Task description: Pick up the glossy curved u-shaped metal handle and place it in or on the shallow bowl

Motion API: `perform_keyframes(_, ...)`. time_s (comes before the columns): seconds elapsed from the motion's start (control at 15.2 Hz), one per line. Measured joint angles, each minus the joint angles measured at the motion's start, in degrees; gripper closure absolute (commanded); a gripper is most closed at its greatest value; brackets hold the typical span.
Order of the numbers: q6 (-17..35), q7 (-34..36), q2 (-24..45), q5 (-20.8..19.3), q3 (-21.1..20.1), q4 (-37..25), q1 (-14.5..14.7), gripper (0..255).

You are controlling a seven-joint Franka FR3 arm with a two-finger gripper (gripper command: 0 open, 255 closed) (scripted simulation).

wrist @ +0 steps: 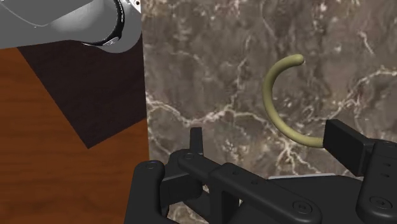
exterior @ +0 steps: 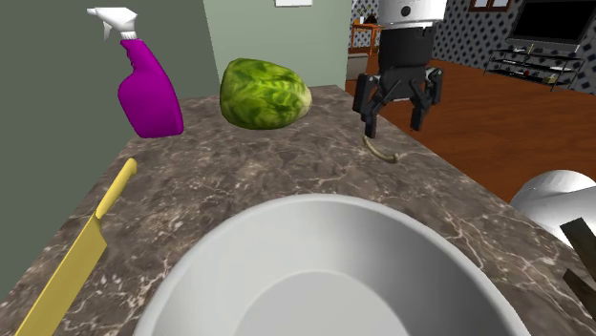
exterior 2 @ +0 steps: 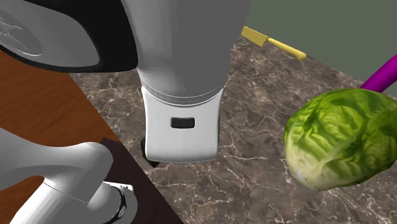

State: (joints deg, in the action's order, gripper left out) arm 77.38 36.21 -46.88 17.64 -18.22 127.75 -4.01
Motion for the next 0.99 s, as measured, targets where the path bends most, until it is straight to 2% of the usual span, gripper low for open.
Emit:
perform_keyframes(0.4, 2.9, 0.5, -2.1, 1.3, -1.1, 5.0, 0.5, 0)
perform_keyframes(0.79, 3.5, 0.4, -2.1, 1.4, -1.2, 5.7, 0.5, 0)
perform_keyframes(0.86, 3.5, 0.4, -2.1, 1.4, -1.2, 5.7, 0.5, 255)
perform_keyframes(0.99, 3.5, 0.4, -2.1, 1.4, -1.2, 5.7, 0.5, 255)
